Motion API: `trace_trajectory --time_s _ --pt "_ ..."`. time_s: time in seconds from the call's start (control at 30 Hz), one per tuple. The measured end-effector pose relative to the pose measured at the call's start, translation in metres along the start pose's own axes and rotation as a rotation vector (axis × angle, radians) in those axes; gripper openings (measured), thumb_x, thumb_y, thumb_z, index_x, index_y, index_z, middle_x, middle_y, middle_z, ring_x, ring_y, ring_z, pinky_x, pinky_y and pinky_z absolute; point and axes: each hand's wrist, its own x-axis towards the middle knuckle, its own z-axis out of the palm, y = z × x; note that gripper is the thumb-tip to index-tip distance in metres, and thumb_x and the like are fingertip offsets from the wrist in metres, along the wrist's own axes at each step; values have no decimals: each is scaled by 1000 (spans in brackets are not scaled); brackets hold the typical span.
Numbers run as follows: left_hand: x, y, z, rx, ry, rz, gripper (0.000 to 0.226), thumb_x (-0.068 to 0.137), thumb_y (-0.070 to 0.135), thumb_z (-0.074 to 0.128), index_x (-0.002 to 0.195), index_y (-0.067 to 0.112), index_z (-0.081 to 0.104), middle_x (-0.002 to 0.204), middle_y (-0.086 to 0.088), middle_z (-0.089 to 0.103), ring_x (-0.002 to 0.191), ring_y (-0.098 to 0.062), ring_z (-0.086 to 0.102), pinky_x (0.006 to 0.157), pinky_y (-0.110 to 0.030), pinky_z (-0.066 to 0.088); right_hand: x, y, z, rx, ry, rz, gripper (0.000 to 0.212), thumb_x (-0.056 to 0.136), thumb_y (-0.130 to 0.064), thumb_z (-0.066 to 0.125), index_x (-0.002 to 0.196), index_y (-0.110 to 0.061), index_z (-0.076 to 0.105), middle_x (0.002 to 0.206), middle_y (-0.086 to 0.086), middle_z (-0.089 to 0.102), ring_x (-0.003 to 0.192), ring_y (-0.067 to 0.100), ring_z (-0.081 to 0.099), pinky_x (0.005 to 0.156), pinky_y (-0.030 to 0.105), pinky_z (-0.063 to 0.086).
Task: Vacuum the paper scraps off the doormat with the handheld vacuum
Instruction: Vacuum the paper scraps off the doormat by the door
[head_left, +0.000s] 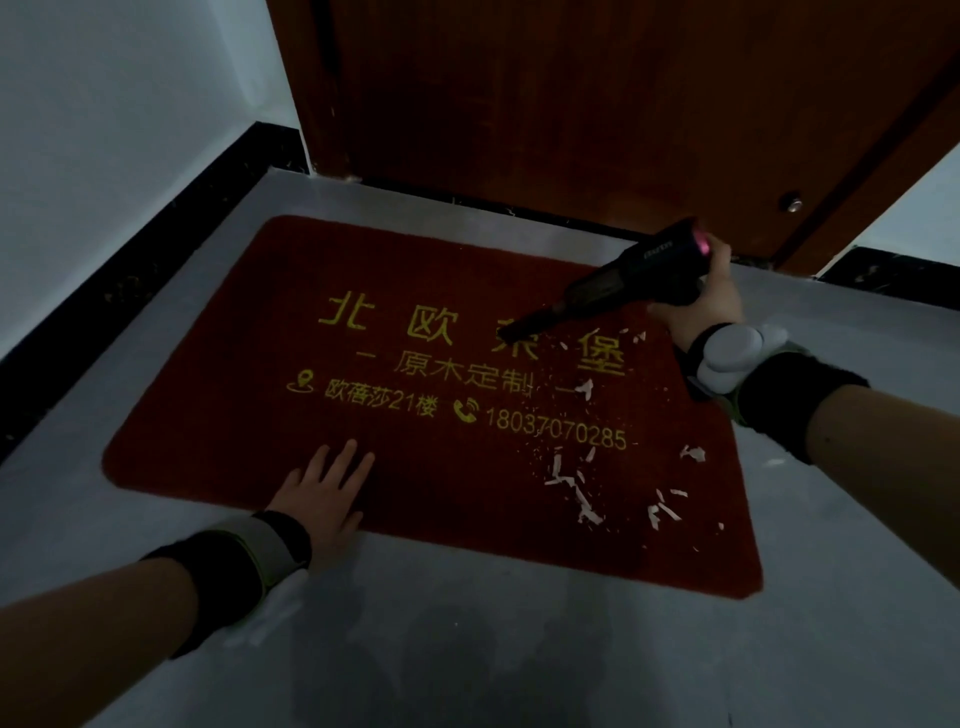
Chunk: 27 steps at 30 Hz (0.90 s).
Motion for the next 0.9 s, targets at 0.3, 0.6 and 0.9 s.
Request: trace_trajectory --time_s 0.3,0.6,0.9 --pt "1 -1 2 -15 7 -2 70 100 44 26 148 22 -19 156 -5 -24 145 -31 -9 117 -45 13 -9 -8 12 -166 -476 -178 80 73 2 75 138 -17 33 126 7 52 115 22 49 87 31 37" --pt "2 -2 0 -5 -10 5 70 100 44 26 148 21 -20 155 -6 -24 145 -32 -9 117 -45 13 -2 -18 13 -293 -108 -222 84 82 -18 69 144 -35 16 102 3 62 87 27 64 69 38 53" --pt "2 0 2 0 -4 -6 69 100 44 25 148 22 -20 155 -5 -24 145 -32 -10 117 -45 13 9 -15 -9 -350 -166 -233 87 81 -13 70 145 -33 14 86 -3 56 77 26 62 64 37 51"
